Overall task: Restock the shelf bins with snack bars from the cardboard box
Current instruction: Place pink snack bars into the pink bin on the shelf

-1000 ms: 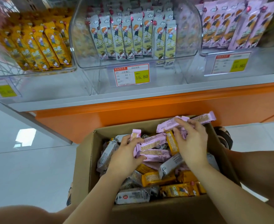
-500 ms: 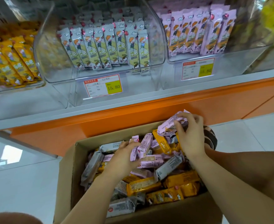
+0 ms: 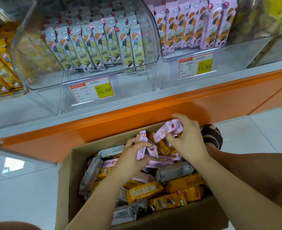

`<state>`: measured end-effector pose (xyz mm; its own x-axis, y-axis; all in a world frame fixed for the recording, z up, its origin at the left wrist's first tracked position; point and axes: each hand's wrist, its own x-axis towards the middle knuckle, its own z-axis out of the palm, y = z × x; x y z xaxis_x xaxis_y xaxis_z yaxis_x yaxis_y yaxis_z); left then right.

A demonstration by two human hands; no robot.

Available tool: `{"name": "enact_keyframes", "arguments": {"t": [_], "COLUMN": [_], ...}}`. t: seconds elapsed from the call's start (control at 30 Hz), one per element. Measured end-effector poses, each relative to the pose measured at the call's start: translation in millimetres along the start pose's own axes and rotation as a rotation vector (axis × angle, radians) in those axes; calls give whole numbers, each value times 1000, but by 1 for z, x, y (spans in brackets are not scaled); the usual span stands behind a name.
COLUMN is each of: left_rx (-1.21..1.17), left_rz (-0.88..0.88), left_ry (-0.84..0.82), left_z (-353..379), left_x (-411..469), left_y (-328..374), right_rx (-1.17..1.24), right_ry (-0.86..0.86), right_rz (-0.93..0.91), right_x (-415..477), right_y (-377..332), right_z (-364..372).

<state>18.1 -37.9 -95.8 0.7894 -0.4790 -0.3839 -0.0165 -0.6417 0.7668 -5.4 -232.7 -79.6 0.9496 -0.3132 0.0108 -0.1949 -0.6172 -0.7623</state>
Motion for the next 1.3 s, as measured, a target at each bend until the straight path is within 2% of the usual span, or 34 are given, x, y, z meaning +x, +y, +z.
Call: {"name": "enact_keyframes", "arguments": {"t": [0.17, 0.3, 0.37, 0.43, 0.53, 0.63, 0.77, 0.87, 0.93, 1.13, 1.3], "left_rx": [-87, -360, -533, -596, -659, -812, -740, -618, -579, -866, -964], "left_rz": [-96, -194, -260, -258, -253, -341, -387, -368, -362, -395, -352], "left_ry": [-85, -36, 31, 78, 49, 169, 265, 213, 149, 35, 128], "left_z": [-1, 0, -1, -2, 3, 12, 22, 27, 26, 23, 16], "left_x": [2, 10, 7, -1, -17, -21, -27, -30, -32, -35, -31], "left_y": [2, 10, 12, 9, -3, -14, -14, -12, -13, -18, -19], "right_rx": [-42, 11, 139, 234, 135, 115, -4, -278, -343, -313, -254], "right_ry": [67, 129, 69, -28, -176, -292, -392, -487, -533, -705, -759], "right_rz": [-121, -181, -149, -89, -42, 9, 107, -2, -48, -79, -44], "right_x": [-8, -20, -26, -34, -44, -45, -44, -41, -40, -30, -28], "right_y": [-5, -23, -24, -22, -15, -14, -15, -13, -14, -10, -16], "right_z": [-8, -21, -15, -1, 20, 25, 22, 19, 18, 16, 19]}}
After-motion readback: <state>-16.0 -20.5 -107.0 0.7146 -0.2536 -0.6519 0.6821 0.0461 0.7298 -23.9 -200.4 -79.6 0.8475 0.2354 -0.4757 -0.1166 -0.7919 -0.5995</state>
